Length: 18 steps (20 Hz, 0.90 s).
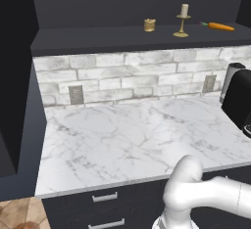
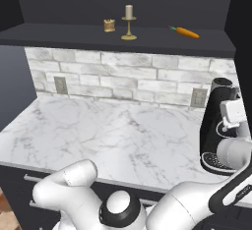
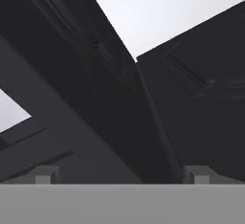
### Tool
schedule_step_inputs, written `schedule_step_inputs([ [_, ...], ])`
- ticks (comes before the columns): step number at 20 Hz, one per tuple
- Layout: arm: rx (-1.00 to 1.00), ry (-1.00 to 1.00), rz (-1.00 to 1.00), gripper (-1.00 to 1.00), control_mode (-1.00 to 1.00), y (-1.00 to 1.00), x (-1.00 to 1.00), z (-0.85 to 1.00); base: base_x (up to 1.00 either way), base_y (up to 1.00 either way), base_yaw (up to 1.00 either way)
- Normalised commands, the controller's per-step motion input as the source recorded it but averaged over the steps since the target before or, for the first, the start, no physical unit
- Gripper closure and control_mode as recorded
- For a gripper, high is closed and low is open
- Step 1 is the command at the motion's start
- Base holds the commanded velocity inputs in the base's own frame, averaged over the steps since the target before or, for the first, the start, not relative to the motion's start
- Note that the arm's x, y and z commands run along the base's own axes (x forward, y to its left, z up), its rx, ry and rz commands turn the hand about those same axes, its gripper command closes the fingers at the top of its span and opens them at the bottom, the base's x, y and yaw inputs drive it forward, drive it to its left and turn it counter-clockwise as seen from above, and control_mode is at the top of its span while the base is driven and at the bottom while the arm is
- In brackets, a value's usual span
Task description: Pick the candle and candle from the dining table and place them in the open cabinet. Close the cabinet after placing the objects.
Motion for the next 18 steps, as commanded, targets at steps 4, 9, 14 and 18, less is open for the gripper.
schedule_step_inputs([
  [4,0.03,0.00,-0.03,-1.00,-1.00,-0.23,0.15,0.00,0.00,0.00,0.00],
  [9,0.02,0.00,0.00,-1.00,-1.00,-0.20,0.12,0.00,0.00,0.00,0.00],
  [14,0.00,0.00,0.00,-1.00,-1.00,-0.20,0.07,0.00,0.00,0.00,0.00],
  [18,0.01,0.04,0.00,-1.00,-1.00,-0.21,0.20,0.00,0.00,0.00,0.00],
])
